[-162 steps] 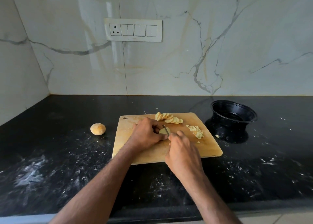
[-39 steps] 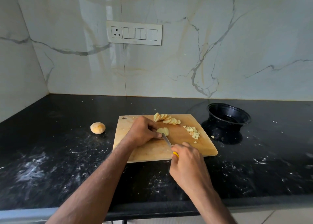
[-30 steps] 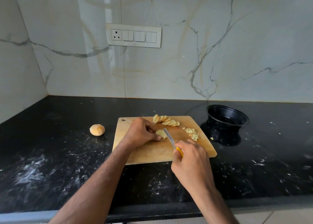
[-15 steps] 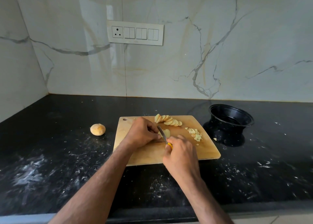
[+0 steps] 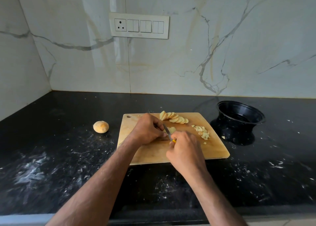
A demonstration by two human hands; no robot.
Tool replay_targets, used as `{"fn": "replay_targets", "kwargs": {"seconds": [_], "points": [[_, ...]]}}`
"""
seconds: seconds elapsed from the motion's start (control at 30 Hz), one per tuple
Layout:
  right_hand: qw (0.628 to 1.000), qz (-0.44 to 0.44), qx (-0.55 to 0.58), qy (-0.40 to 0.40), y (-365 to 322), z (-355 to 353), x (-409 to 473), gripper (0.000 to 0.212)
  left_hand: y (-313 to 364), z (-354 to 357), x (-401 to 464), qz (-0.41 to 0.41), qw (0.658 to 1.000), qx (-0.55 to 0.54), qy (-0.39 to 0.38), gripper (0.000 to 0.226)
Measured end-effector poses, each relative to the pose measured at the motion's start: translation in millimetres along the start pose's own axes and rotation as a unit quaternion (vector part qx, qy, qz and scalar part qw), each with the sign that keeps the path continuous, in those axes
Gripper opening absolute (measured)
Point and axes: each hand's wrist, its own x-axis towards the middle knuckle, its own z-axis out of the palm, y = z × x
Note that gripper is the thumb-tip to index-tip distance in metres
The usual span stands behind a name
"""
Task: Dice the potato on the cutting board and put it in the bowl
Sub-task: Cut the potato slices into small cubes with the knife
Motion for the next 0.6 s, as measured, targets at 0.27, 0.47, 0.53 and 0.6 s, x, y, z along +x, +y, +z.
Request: {"fn": "replay_targets", "kwargs": {"seconds": [0.27, 0.47, 0.53, 0.6], "points": [[0.999, -0.024, -0.032, -0.012, -8.9, 2.0, -4.9, 0.028, -2.0, 1.1, -5.2, 0.015, 1.0, 0.002, 0.023, 0.012], [0.999, -0.04, 0.008, 0.0, 7.1, -10.0, -32.4, 0.025, -2.4, -0.6, -6.1, 0.026, 0.999, 0.004, 0.021, 0.014], [0.999, -0.037, 0.014, -0.008, 16.1, -18.0, -39.0, 0.022, -2.2, -0.7, -6.7, 0.032, 0.999, 0.014, 0.024, 0.016], [0.999, -0.028, 0.021, -0.007, 23.4, -27.1, -42.7, 0.017, -3.8, -1.2, -5.9, 0.039, 0.999, 0.016, 0.022, 0.015]]}}
